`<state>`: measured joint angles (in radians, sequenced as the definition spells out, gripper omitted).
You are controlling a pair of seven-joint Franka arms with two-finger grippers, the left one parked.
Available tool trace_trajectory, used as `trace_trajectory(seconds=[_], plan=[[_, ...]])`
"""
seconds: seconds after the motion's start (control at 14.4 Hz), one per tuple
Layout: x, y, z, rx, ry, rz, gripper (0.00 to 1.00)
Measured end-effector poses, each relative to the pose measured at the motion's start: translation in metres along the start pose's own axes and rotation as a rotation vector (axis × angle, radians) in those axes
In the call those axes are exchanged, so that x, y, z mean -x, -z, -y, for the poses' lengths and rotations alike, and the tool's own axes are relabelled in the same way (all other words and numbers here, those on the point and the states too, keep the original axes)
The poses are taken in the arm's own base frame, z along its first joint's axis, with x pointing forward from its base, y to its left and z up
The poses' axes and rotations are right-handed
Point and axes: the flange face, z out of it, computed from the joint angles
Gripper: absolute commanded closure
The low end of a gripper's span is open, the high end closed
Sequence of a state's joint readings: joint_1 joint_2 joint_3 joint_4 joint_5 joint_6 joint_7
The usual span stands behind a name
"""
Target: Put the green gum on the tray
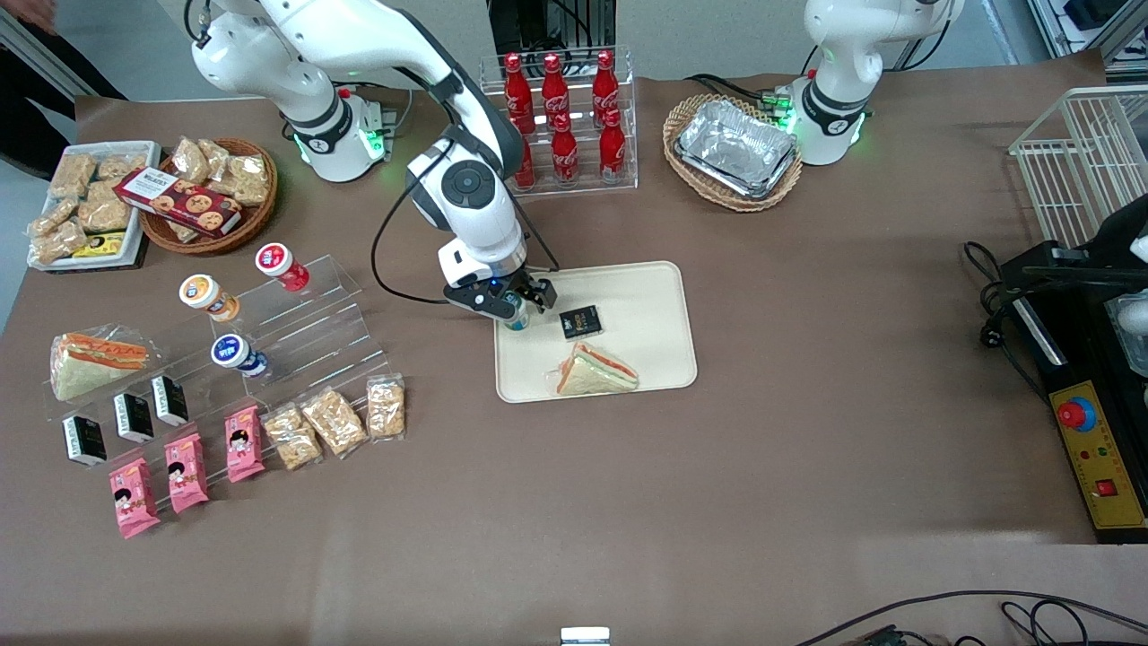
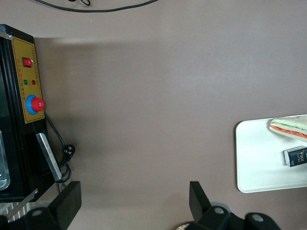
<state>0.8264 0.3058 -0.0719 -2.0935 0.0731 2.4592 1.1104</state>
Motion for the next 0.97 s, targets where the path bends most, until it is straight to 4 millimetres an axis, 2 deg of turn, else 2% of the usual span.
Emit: trace_trajectory(seconds=[0.21, 0.49, 0.62, 0.76, 0.97], plan=[[-0.024, 0.061, 0.008, 0.039, 0.068, 0.032, 0.0], [-0.068, 0.167, 0.01, 0.044, 0.153, 0.055, 0.0], [-0.081, 0.215, 0.013, 0.019, 0.165, 0.041, 0.0], [-0.094, 0.251, 0.011, 0.002, 0.18, 0.03, 0.0], [-0.125, 0.281, -0.015, 0.025, 0.3, 0.039, 0.0]])
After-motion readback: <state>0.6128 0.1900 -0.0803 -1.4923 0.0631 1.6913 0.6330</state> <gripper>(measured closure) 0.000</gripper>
